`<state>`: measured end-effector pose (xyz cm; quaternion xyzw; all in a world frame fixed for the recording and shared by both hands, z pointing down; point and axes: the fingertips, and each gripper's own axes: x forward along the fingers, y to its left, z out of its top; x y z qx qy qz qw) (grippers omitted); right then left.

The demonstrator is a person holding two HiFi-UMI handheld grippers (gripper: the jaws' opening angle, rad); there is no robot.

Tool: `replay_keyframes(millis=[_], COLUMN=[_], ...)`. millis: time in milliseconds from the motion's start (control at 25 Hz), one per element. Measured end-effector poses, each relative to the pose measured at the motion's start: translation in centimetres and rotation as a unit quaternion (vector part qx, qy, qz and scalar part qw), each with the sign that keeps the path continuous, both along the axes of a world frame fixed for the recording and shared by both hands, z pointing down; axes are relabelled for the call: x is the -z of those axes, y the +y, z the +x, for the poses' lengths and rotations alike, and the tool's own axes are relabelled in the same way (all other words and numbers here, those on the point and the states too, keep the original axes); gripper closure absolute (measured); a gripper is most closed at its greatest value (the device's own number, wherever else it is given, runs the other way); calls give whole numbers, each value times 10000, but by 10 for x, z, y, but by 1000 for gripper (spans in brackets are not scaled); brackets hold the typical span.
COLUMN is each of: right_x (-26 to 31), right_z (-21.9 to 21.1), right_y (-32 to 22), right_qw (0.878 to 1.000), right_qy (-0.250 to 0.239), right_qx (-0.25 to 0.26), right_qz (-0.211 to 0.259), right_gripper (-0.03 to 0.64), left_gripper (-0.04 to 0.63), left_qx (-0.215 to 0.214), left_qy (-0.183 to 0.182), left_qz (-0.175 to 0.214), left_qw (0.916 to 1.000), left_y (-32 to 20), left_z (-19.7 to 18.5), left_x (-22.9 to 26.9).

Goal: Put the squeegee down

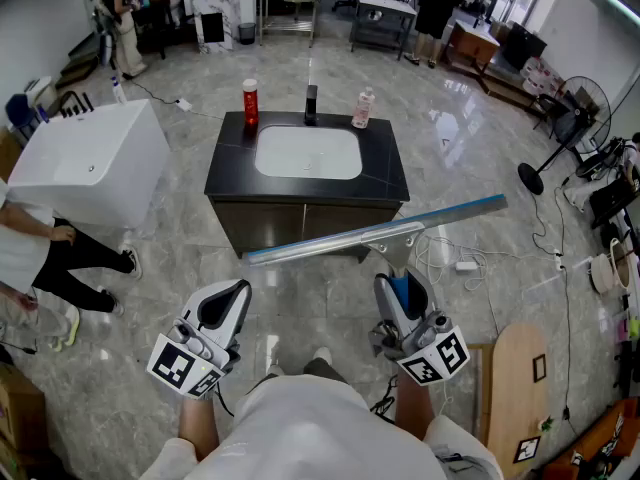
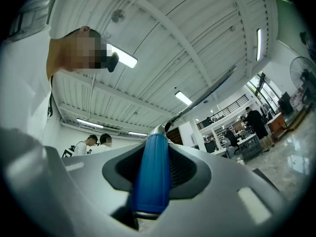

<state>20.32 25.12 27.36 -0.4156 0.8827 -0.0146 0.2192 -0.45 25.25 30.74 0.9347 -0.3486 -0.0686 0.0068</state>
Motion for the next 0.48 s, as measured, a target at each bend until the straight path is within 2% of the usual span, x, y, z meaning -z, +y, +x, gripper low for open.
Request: replay_keyframes(millis=[480], right_x=[2], right_z=[-1], right_y=[0], right_qw=[10000], right_qy=[-20], right_qx=[4], right_qz=[51], right_gripper=[474], left_gripper=[597], left_qx=[47], left_qy=[55], left_qz=[-25], left_qw=[10000], left_y=[-2], left_z=[-3], left_x=[0])
